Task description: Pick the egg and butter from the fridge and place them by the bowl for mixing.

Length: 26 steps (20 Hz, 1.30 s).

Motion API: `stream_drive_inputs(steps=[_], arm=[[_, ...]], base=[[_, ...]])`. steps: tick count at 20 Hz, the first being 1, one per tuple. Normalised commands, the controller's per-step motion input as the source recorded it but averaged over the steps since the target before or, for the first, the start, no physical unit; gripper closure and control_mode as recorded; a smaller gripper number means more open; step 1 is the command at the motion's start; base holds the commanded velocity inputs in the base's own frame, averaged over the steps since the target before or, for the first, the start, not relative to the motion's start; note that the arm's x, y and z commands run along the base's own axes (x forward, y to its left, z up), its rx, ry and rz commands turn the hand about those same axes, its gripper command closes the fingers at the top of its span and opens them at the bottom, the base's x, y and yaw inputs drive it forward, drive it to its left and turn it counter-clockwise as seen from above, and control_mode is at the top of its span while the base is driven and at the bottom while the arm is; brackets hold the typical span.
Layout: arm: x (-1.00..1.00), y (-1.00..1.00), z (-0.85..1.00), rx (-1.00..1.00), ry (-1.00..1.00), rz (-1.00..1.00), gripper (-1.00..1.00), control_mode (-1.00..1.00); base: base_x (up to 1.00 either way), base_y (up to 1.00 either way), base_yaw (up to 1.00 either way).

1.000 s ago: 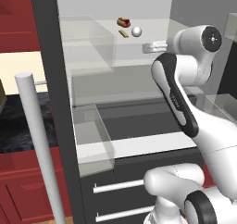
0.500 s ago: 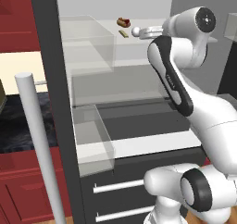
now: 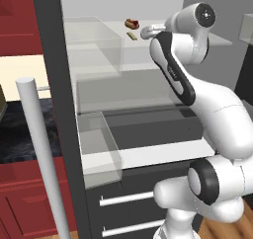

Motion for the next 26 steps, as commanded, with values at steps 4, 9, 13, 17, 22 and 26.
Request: stream_drive_inputs(steps=[4,9,13,17,22,26], arm=[[0.43,0.0,-0.18,0.0,0.0,0.0,-1.0,-1.0],[0.59,0.01,0.0,0.0,0.0,0.0,-1.0,-1.0],[0.61,0.06,0.01,0.0,0.11,0.0,-1.0,-1.0],[0.59,0.05,0.0,0.0,0.03,0.0,-1.0,-1.0],[0.51,0.04,-0.02,0.0,0.0,0.0,-1.0,-1.0],[0.31,0.02,0.0,0.0,0.17,0.0,-1.0,-1.0]], base=[[0.0,0.0,0.0],[0.0,0.0,0.0],[0.0,0.0,0.0],[0.0,0.0,0.0],[0.0,0.0,0.0],[0.0,0.0,0.0]])
